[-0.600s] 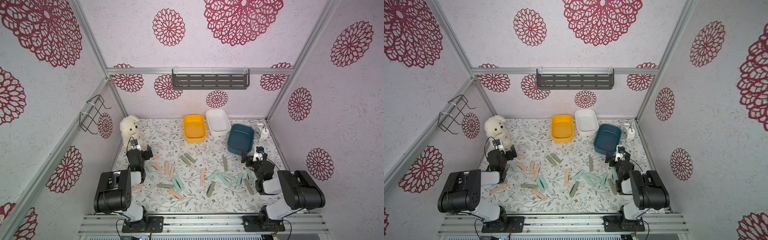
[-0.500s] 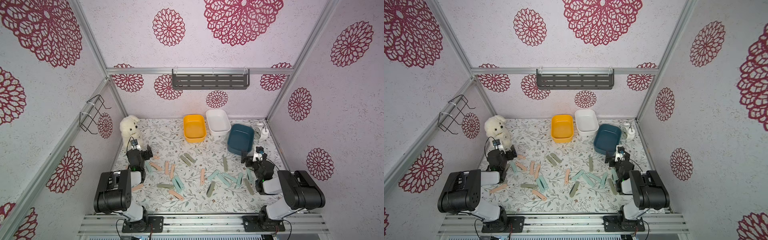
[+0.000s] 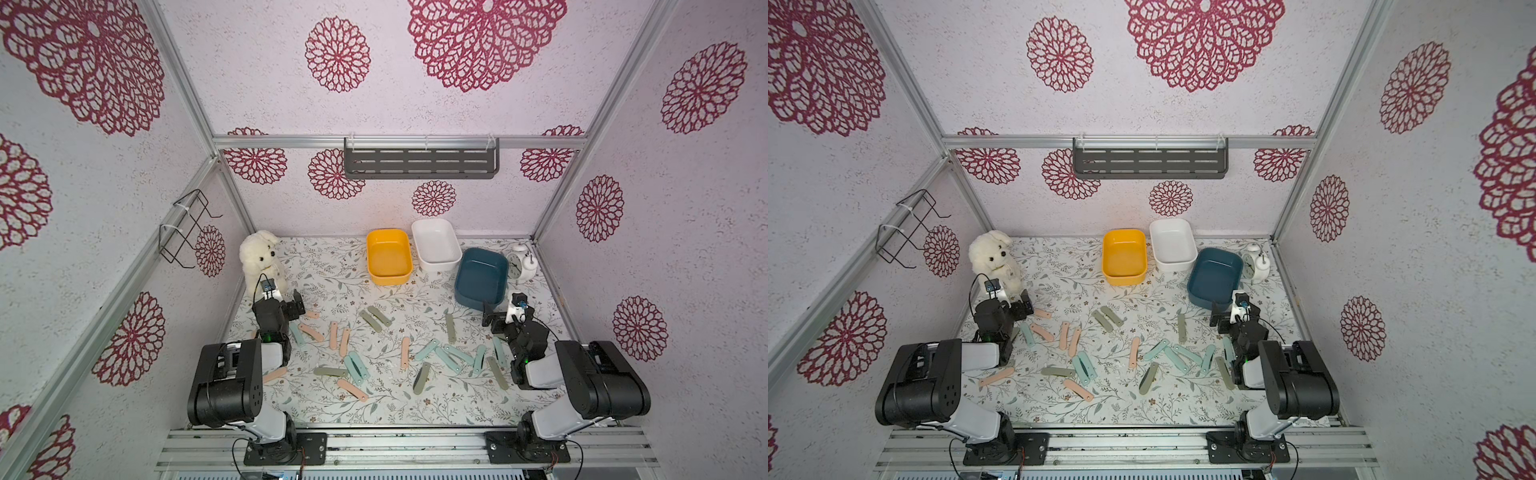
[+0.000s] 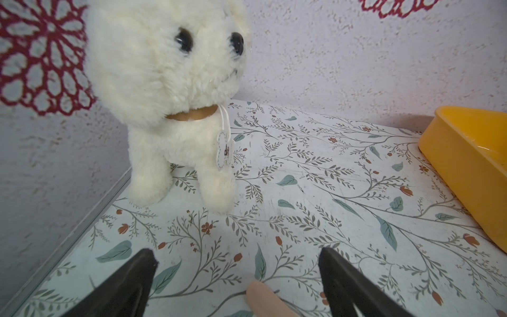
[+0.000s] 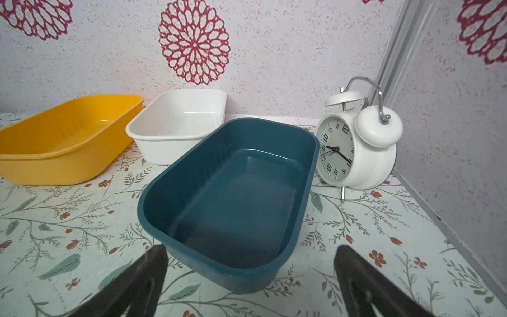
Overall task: Place the fruit knives into the storage box by color
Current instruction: Adjust the storage box at the center of the board.
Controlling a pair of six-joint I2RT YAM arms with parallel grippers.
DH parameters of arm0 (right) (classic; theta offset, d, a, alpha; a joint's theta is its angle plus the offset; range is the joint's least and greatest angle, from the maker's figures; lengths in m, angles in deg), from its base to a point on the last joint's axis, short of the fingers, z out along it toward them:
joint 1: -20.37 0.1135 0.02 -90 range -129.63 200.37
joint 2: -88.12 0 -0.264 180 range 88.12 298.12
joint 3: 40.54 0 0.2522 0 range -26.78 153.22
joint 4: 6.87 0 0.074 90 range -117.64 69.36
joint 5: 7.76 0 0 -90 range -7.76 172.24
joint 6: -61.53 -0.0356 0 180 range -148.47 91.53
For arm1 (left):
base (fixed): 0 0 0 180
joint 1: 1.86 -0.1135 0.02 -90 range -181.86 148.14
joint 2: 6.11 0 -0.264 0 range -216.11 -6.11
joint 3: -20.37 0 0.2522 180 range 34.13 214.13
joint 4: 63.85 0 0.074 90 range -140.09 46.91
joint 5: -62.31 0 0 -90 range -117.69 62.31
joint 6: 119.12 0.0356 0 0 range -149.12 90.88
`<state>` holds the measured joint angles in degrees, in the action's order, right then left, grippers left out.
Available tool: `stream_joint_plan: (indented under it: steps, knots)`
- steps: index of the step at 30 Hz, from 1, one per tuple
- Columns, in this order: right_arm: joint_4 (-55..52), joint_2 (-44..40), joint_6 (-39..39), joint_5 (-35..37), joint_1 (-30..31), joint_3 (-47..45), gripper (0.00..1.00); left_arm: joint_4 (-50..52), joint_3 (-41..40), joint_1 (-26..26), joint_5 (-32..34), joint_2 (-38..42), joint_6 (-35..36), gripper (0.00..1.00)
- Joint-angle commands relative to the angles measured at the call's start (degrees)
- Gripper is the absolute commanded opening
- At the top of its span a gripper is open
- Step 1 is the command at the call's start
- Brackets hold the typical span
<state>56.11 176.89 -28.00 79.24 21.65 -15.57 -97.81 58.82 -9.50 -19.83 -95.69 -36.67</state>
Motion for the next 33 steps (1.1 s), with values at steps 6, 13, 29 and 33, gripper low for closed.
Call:
stream_joint_plan:
  steps: [6,13,29,33]
  knots:
    - [2.33,-3.25,-3.04,14.38,1.01,-1.47,0.99,1.62,0.92,1.36,6.49,3.07,-0.71,0.97]
    - [-8.54,-21.17,-2.43,31.40,13.67,2.36,0.99,38.55,19.72,6.06,14.44,9.26,-2.89,0.97]
    - [-58.49,9.83,-8.45,21.12,23.96,55.47,0.99,73.11,70.31,17.35,4.73,-20.88,-23.50,0.97]
    - [-71.55,22.67,-7.40,13.94,23.95,74.22,0.99,73.10,77.11,17.42,-0.20,-27.53,-24.17,0.97]
